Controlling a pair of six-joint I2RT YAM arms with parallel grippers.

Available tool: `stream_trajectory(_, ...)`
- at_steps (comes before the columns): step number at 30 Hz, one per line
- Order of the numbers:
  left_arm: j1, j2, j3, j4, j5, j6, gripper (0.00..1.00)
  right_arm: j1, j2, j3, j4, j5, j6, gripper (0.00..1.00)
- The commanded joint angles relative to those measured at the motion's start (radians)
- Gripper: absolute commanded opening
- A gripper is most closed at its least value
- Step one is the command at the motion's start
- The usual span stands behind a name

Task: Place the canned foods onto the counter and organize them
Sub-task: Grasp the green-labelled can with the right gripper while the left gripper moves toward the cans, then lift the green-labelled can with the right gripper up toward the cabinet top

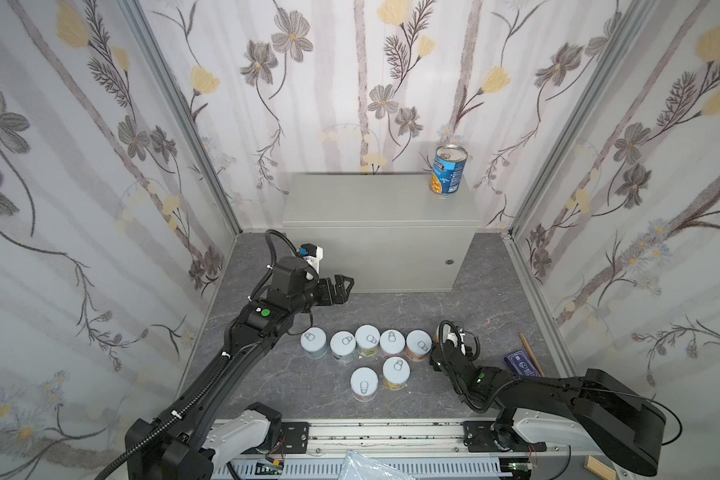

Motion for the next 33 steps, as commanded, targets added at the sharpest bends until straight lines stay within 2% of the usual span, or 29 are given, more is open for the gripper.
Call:
stream_trajectory(1, -0.002, 0.006, 0.010, 0.036, -0.008, 0.018, 1.00, -0.011, 0.025, 0.023, 0.093, 0.081, 0.006, 0.77)
stream_trajectory(7, -0.002, 0.014, 0.011, 0.037, -0.018, 0.022, 1.00, -0.045, 0.084, 0.032, 0.171, 0.092, -0.024, 0.90)
stream_trajectory(11, -0.003, 0.029, 0.020, 0.038, -0.020, 0.022, 1.00, -0.096, 0.139, 0.028, 0.310, 0.067, -0.115, 0.92)
stream_trajectory(15, -0.005, 0.041, 0.027, 0.039, -0.027, 0.019, 1.00, -0.100, 0.186, 0.030, 0.407, 0.077, -0.198, 0.82)
stream_trajectory(17, -0.006, 0.046, 0.026, 0.041, -0.033, 0.016, 1.00, -0.102, 0.195, 0.030, 0.421, 0.107, -0.212, 0.74)
stream_trajectory(23, -0.011, 0.062, 0.031, 0.033, -0.034, 0.024, 1.00, -0.104, 0.152, 0.023, 0.479, 0.093, -0.274, 0.59)
stream_trajectory(28, -0.084, 0.076, 0.049, 0.011, -0.071, 0.111, 1.00, -0.104, 0.096, 0.024, 0.483, 0.054, -0.318, 0.53)
stream_trajectory(33, -0.127, 0.107, 0.055, 0.017, -0.034, 0.148, 1.00, -0.104, 0.024, 0.028, 0.441, 0.045, -0.336, 0.50)
